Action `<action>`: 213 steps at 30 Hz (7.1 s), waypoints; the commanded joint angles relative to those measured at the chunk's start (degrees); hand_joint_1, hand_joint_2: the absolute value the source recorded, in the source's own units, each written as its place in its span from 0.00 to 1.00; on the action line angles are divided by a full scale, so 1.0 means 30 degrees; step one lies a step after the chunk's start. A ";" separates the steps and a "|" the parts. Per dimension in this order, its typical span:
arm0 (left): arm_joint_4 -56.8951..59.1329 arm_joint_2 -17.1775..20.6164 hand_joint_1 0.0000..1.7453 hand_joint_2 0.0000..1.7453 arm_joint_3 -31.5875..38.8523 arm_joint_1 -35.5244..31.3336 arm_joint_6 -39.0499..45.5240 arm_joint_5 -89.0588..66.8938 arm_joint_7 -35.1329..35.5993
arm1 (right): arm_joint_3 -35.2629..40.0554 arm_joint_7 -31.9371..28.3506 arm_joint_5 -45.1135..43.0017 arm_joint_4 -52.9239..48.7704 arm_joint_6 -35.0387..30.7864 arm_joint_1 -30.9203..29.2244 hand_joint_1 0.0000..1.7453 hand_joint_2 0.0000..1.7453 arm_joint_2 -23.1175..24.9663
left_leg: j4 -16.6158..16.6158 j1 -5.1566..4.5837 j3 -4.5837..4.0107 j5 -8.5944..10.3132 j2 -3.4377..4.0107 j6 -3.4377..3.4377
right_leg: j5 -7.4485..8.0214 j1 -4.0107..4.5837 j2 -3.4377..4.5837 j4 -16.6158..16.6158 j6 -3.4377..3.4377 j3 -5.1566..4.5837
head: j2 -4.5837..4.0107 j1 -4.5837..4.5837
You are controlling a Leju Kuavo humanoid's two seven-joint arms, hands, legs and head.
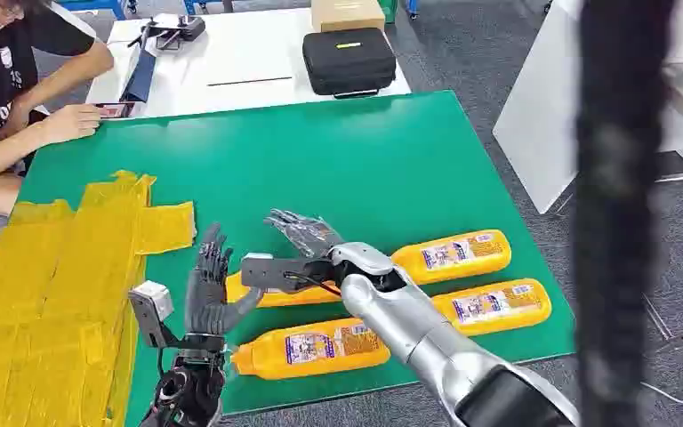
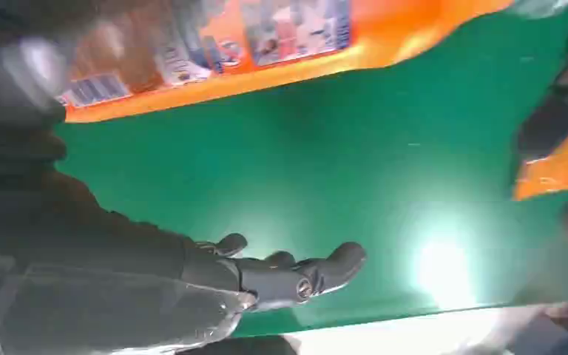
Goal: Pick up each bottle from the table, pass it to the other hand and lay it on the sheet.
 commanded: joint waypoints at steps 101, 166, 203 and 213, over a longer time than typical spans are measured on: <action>-0.4016 0.1896 0.00 1.00 -0.1265 -0.4980 -0.1421 -0.4129 0.5733 | -0.6010 -1.2457 -1.1705 -0.7145 -0.6818 0.6402 1.00 1.00 0.0751 | 0.0034 0.0041 0.0080 -0.0035 -0.0001 -0.0095 | -0.0025 0.0044 -0.0055 0.0015 -0.0050 0.0095 | 0.0000 0.0044; -0.4338 0.1715 0.18 1.00 -0.1979 -0.4421 -0.6296 0.1443 0.5825 | -0.0325 -1.1214 -0.6182 -0.3167 -0.7228 0.5022 1.00 1.00 0.0544 | 0.0027 0.0049 0.0115 -0.0054 -0.0001 -0.0103 | -0.0046 0.0054 -0.0059 0.0006 -0.0055 0.0135 | 0.0000 0.0044; -0.4658 0.2267 1.00 1.00 0.1342 -0.4369 0.2979 -0.5344 0.3863 | -0.0220 -0.9637 -0.6303 -1.0687 -0.8277 0.7096 0.00 1.00 -0.1165 | 0.0015 0.0032 0.0070 -0.0029 0.0020 -0.0084 | -0.0020 0.0035 -0.0031 0.0004 -0.0051 0.0075 | 0.0000 0.0037; -0.2261 0.3233 1.00 1.00 0.1884 -0.5523 0.9042 -1.8976 0.6722 | 0.0270 -0.7078 -0.3768 -1.3470 -0.8235 0.7657 0.00 1.00 -0.1878 | -0.0005 0.0027 0.0033 0.0004 -0.0022 -0.0067 | -0.0001 0.0030 -0.0060 -0.0008 -0.0051 0.0042 | 0.0000 0.0044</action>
